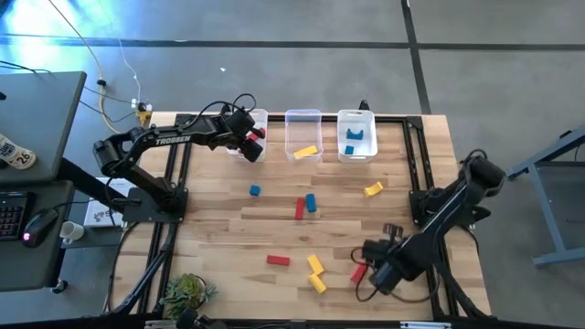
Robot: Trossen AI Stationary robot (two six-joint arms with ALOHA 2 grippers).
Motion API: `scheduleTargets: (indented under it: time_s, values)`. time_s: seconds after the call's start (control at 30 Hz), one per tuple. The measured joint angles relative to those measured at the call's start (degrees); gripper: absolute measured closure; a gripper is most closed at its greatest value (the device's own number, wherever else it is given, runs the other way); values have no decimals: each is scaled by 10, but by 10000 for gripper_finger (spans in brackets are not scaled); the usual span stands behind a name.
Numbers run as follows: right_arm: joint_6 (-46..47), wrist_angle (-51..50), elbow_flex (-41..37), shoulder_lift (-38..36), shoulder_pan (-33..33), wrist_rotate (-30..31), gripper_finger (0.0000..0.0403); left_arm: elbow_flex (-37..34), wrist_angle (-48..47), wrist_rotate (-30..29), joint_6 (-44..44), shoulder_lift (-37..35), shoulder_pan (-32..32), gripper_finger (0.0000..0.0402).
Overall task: Sort & place blocks by color
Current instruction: Put the yellow block into the transparent bin
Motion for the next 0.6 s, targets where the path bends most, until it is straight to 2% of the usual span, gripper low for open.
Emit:
scheduleTargets:
  time_s: [0.2,0.3,0.6]
  values:
    - [-54,3,1,-69,-65,129,338,0,0,-1,0,0,-7,215]
    - [-103,9,1,-91,-110,166,338,0,1,-4,10,0,-7,215]
    - [-314,100,1,-101,-260,185,338,28,-12,-6,30,-4,-9,215]
